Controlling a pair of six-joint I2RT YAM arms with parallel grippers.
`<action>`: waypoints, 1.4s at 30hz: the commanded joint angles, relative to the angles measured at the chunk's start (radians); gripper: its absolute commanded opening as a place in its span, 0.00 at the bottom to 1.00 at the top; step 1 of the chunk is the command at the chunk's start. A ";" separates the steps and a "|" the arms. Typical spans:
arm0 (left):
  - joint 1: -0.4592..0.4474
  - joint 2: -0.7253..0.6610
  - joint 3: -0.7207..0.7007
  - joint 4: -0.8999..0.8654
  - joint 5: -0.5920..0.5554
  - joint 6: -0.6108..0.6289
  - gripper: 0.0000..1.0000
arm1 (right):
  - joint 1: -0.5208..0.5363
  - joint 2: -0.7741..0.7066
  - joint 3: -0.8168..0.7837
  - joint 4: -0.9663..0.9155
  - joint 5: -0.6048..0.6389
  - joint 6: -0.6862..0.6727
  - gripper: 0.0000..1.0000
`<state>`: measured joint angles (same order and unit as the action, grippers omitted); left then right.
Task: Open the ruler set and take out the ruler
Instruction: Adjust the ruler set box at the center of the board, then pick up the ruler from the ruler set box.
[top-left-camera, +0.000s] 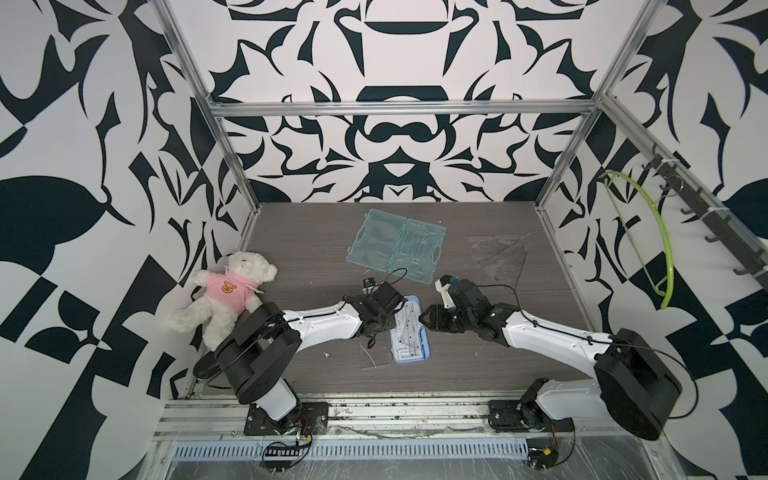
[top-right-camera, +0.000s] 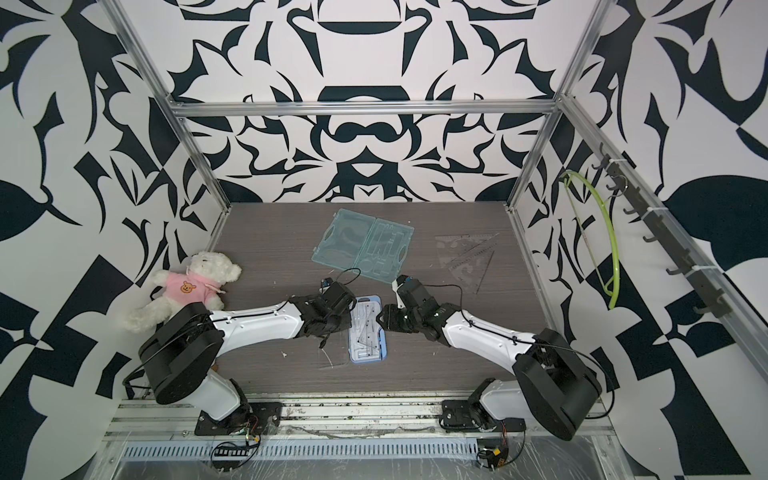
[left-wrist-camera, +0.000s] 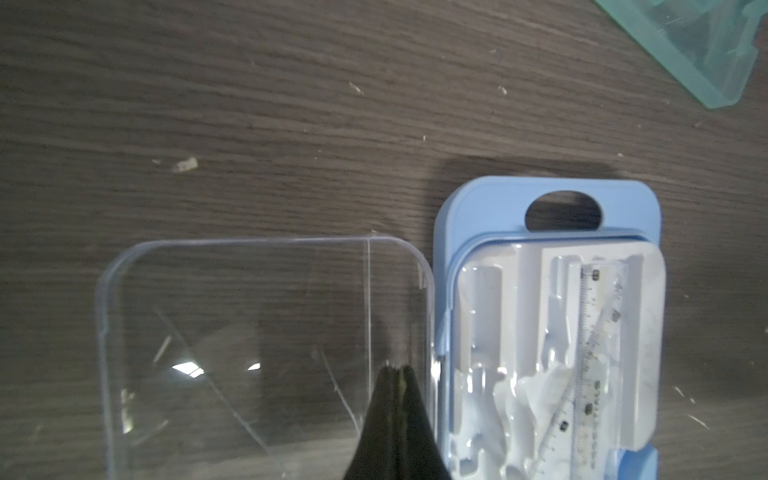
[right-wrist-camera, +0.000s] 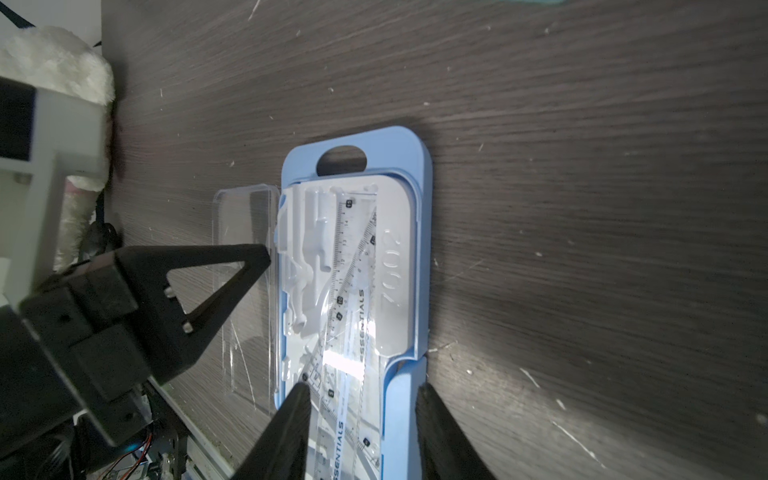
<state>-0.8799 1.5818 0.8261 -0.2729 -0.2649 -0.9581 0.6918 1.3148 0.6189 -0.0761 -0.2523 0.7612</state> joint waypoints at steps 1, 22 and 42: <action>0.013 -0.091 -0.004 -0.049 -0.032 0.032 0.11 | 0.020 -0.026 0.050 -0.095 0.061 -0.018 0.43; 0.318 -0.568 -0.222 -0.143 0.483 0.078 0.78 | 0.275 0.205 0.317 -0.365 0.320 0.003 0.42; 0.347 -0.640 -0.281 -0.098 0.532 0.090 0.98 | 0.297 0.352 0.384 -0.379 0.320 0.015 0.43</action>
<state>-0.5415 0.9569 0.5629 -0.3805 0.2512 -0.8867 0.9836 1.6573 0.9695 -0.4366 0.0490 0.7612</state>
